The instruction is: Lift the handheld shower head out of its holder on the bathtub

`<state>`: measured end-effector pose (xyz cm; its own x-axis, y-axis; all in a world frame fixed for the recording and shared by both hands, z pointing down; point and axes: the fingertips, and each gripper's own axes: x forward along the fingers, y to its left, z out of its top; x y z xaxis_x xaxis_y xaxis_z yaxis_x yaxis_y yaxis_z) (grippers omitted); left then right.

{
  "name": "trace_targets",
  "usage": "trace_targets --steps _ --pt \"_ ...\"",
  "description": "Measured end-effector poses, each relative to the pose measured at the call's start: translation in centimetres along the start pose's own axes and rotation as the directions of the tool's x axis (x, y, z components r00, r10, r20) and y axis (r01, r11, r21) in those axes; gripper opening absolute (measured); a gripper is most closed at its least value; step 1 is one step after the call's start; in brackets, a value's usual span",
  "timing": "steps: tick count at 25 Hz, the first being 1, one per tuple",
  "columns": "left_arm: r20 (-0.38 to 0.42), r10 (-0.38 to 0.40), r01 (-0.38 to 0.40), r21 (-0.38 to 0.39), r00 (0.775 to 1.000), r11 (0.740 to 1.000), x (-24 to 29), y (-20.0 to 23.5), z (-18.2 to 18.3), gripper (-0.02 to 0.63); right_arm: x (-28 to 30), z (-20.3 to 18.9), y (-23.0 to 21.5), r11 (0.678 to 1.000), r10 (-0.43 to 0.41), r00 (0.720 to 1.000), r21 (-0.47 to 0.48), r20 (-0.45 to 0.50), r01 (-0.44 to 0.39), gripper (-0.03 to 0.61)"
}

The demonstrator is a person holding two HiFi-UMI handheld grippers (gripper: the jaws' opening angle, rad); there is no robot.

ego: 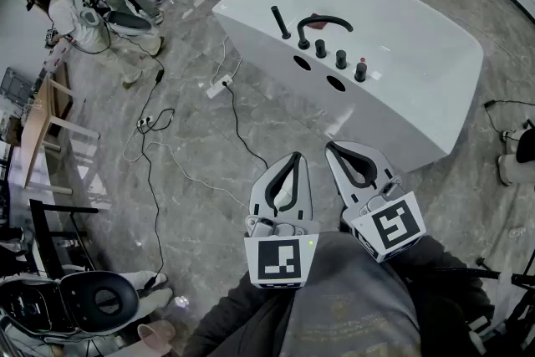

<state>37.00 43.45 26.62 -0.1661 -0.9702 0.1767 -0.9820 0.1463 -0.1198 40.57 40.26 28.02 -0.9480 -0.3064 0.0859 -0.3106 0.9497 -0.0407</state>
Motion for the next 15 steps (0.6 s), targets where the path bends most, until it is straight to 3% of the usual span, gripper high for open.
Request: trace_targets --steps 11,15 --pt "-0.027 -0.013 0.013 -0.021 1.000 1.000 2.7 -3.9 -0.8 0.003 -1.8 -1.8 -3.4 0.993 0.045 0.999 0.105 0.012 -0.046 0.005" --pt "-0.090 -0.014 0.012 -0.021 0.996 1.000 2.5 -4.5 -2.5 0.003 -1.5 -3.1 -4.3 0.985 0.059 0.998 0.164 -0.003 -0.057 0.005"
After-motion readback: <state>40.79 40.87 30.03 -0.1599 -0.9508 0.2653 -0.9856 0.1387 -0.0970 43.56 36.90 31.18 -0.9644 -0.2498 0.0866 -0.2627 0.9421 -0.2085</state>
